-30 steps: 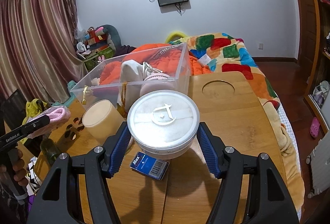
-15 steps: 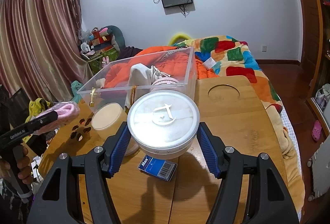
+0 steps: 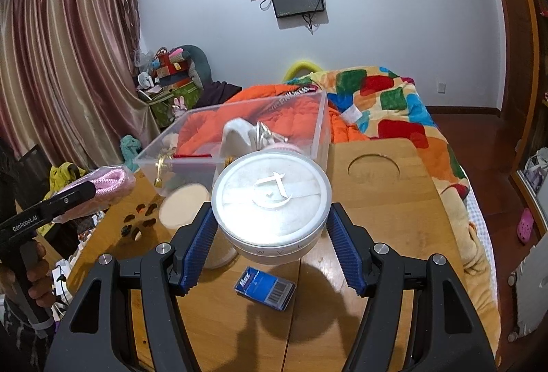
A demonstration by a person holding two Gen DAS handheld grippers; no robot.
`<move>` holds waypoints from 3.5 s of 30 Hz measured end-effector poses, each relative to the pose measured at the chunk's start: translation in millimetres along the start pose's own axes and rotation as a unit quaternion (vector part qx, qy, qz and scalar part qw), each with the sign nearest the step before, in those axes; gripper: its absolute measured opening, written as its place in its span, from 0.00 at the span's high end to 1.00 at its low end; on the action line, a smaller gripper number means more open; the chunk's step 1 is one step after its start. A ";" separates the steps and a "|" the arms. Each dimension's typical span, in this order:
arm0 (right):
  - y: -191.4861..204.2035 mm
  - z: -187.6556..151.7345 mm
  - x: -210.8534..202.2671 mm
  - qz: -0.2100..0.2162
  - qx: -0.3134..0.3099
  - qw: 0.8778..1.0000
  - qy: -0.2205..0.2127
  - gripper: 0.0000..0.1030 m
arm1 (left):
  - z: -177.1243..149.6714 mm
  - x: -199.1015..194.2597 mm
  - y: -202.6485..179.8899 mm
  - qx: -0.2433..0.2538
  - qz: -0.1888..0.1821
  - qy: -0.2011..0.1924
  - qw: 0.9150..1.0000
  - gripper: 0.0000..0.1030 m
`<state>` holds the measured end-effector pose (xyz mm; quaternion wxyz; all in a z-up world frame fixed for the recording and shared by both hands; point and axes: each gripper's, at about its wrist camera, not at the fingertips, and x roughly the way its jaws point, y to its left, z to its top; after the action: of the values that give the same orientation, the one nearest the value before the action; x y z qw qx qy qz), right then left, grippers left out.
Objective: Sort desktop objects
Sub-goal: 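Lift the pink rope bag with the left tool while the right tool lifts the white container, then move both held items over the clear box and open both tools, then reach the left tool to the brass block while the right tool grasps the cream candle jar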
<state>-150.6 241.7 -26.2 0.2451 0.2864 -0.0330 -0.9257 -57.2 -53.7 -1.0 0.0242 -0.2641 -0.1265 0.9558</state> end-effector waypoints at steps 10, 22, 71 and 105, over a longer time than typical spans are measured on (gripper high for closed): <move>14.1 33.0 -7.1 0.000 -0.036 0.999 -0.033 0.40 | 40.1 0.5 -14.2 0.018 -0.028 -0.034 0.999 0.37; 29.8 63.9 31.7 0.019 -0.050 0.998 -0.034 0.40 | 76.3 38.8 -24.6 0.039 -0.044 -0.028 0.998 0.37; 31.2 63.9 45.2 -0.012 -0.074 0.997 -0.018 0.34 | 73.0 56.8 -6.2 0.031 -0.027 0.003 0.999 0.33; 55.2 -12.2 51.9 0.098 -0.048 0.993 0.052 0.32 | -29.0 72.0 22.6 -0.011 0.003 0.101 0.995 0.30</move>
<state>-157.0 169.8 -52.0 0.3499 0.3170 -0.0038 -0.8815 -103.8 -60.8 -66.7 0.0311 -0.3598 -0.1328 0.9230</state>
